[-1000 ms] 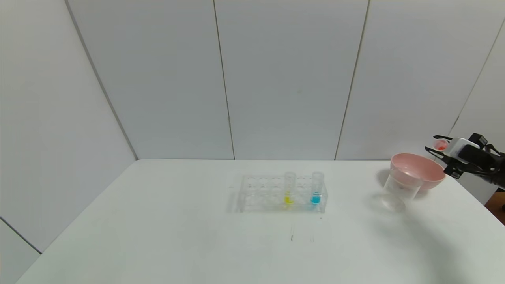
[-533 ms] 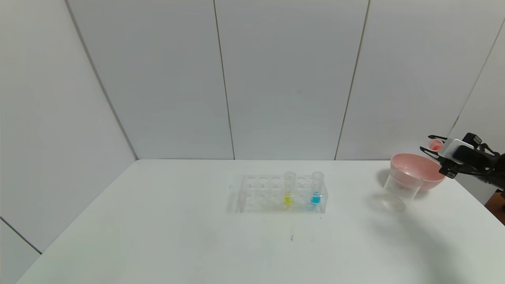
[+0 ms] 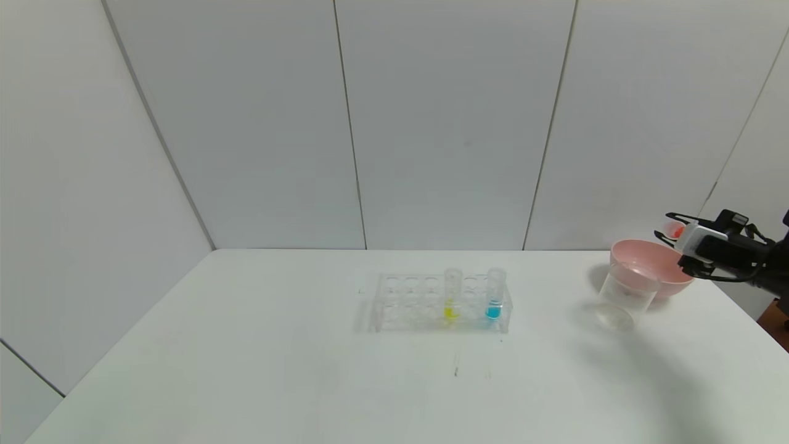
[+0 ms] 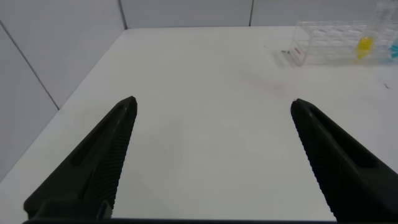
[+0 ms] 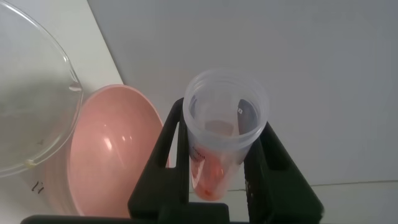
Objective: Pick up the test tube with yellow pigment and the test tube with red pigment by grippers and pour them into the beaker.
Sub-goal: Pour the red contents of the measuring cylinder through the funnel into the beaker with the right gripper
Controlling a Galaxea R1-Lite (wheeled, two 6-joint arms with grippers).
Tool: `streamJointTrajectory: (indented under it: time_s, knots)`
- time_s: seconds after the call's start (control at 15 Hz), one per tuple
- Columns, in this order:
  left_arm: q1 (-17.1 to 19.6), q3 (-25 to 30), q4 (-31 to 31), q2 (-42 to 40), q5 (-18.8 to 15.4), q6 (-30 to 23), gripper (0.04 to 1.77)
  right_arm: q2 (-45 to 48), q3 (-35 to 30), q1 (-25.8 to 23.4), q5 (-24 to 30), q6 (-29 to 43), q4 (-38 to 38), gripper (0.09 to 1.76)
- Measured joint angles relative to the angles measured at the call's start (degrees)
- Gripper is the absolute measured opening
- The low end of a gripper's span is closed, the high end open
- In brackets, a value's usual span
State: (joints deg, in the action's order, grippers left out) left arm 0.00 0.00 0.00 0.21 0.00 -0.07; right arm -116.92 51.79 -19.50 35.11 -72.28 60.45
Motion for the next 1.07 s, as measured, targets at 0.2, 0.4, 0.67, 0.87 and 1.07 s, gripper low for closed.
streamJointTrajectory:
  time_s: [0.2,0.4,0.67,0.87,1.07]
  knots:
    - [0.0,0.0,0.0,0.0,0.0,0.0,1.76,-0.2,0.3,0.0,0.0,-4.7,0.0,0.56]
    - [0.0,0.0,0.0,0.0,0.0,0.0,1.76,-0.4,0.3,0.0,0.0,-7.5,0.0,0.56]
    - [0.0,0.0,0.0,0.0,0.0,0.0,1.76,-0.4,0.0,0.1,0.2,-11.4,0.0,0.56]
    - [0.0,0.0,0.0,0.0,0.0,0.0,1.76,-0.3,-0.3,0.6,0.2,-12.8,0.0,0.56]
    - [0.0,0.0,0.0,0.0,0.0,0.0,1.76,-0.2,-0.4,0.8,0.4,-15.8,0.0,0.56]
